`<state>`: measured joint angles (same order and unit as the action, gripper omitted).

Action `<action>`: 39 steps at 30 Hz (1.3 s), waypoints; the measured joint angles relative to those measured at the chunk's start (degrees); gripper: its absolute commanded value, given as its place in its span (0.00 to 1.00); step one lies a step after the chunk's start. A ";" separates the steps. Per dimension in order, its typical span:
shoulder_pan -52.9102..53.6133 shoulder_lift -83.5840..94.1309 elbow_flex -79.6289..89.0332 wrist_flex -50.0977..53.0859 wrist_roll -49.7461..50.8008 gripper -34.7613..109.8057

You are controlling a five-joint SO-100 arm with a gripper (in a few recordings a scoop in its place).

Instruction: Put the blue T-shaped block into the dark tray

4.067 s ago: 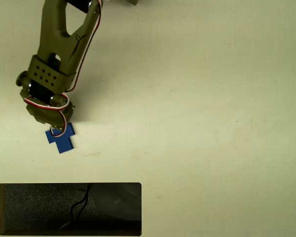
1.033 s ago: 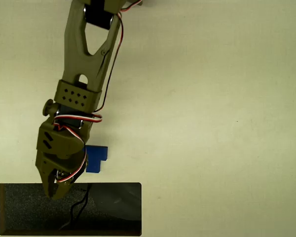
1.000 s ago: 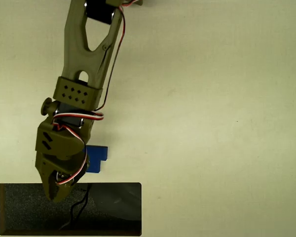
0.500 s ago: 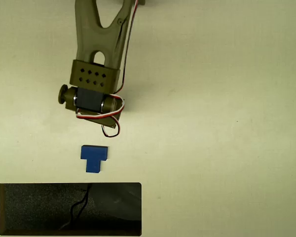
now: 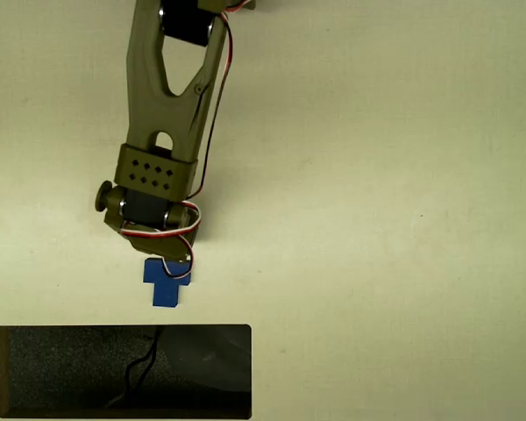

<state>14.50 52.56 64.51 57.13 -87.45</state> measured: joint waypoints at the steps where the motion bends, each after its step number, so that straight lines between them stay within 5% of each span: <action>1: 0.53 -0.26 -0.09 -0.44 -0.26 0.24; 22: -1.76 -5.62 -4.57 -7.91 -1.76 0.24; 39: -3.16 -13.89 -9.84 -24.26 -1.49 0.24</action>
<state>11.34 38.67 54.67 32.87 -88.95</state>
